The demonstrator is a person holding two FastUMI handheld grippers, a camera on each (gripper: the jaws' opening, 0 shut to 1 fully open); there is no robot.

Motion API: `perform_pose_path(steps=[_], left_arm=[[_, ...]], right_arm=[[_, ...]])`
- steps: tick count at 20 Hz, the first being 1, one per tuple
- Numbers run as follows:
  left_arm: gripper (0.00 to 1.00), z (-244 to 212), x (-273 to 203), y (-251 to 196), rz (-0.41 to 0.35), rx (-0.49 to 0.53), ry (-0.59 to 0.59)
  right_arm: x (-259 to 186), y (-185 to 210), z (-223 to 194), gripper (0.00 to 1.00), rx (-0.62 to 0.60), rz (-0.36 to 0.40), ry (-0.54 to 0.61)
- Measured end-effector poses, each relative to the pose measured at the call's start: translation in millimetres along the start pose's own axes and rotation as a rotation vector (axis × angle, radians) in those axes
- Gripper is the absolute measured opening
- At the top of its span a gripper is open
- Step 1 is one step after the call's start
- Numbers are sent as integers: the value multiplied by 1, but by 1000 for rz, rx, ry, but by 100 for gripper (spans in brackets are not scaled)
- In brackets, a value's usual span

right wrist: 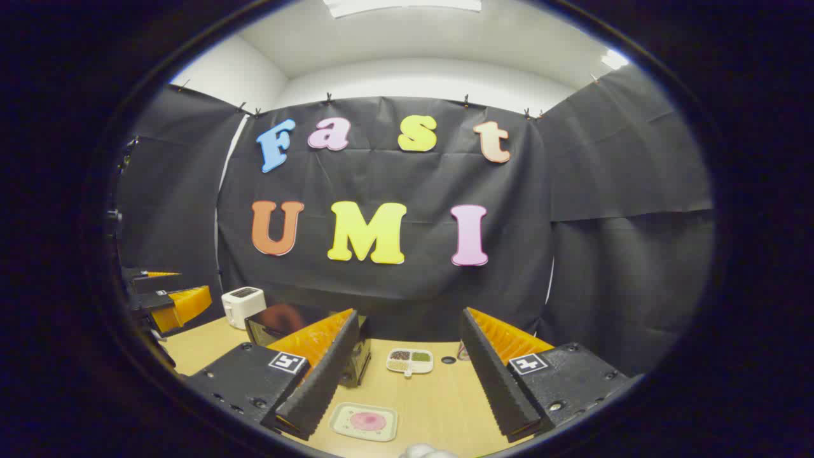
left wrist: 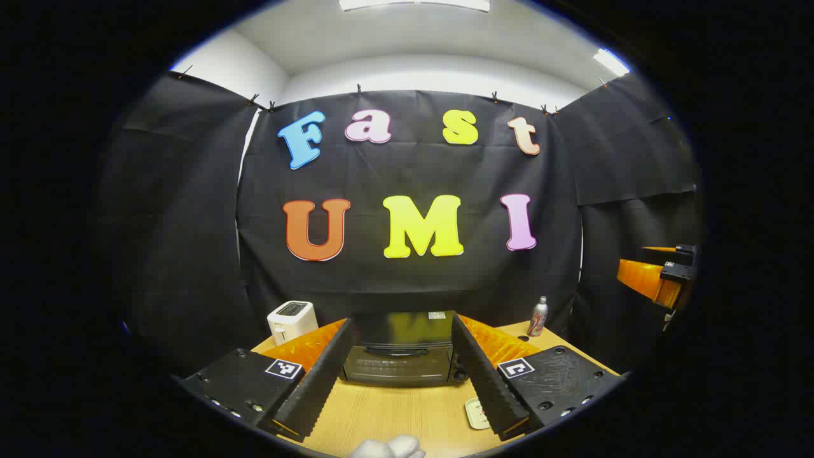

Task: Open the electric oven with the left hand, put the food in, and close the electric oven.

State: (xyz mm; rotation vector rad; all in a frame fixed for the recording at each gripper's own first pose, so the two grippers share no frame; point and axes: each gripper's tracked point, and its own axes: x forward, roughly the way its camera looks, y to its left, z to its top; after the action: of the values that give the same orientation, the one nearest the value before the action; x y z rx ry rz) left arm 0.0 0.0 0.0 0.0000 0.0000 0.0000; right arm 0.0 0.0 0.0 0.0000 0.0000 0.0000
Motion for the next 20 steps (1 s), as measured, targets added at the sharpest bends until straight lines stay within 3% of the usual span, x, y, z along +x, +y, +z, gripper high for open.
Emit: perform_pose_path(steps=[13, 20], left_arm=[[96, -9, 23, -12, 5, 14, -11], [96, -77, 108, -8, 2, -9, 76]], right_arm=[[2, -17, -12, 100, 10, -4, 39], [5, -25, -8, 100, 16, -12, 63]])
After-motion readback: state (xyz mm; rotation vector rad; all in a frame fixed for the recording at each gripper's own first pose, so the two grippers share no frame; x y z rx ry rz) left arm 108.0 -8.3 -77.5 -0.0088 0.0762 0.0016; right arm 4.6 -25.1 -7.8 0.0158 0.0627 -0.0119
